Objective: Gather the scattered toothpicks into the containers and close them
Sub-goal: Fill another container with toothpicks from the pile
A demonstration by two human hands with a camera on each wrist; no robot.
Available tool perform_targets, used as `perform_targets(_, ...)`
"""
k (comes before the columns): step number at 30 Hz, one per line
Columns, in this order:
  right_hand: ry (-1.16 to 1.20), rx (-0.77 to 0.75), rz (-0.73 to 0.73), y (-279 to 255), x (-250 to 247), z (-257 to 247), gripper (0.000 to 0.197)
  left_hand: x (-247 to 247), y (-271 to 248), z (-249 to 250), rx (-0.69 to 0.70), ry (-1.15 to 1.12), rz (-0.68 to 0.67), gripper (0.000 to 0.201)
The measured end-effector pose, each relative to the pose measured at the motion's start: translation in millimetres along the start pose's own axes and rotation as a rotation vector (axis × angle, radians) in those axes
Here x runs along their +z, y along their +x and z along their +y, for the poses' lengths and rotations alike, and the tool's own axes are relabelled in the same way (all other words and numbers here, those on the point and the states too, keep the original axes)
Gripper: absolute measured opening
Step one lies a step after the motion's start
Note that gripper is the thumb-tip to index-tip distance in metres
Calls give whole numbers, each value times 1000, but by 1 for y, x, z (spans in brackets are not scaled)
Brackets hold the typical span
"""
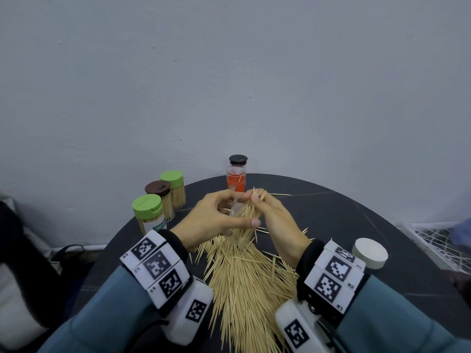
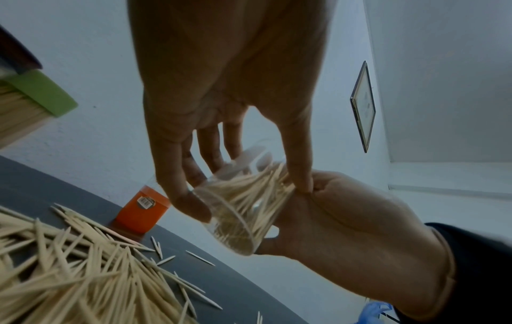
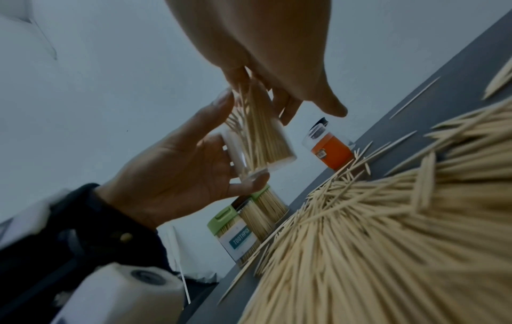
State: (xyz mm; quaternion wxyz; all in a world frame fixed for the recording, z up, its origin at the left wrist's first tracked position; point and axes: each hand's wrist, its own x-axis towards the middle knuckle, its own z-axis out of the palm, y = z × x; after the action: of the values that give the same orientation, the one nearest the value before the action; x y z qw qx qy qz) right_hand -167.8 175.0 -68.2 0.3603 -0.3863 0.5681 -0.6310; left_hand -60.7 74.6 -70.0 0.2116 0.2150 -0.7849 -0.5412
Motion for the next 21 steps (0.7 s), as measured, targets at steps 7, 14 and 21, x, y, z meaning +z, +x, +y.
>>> perform_targets(7,-8,-46,-45,3,-5,-6,27,1,0,2,-32,-23,31,58)
perform_targets(14,-63,-48,15,-1,0,-8,39,1,-2,5,-22,-38,39,51)
perform_targets(21,-81,-55,-14,2,-4,-4,22,1,0,4,-21,38,23,58)
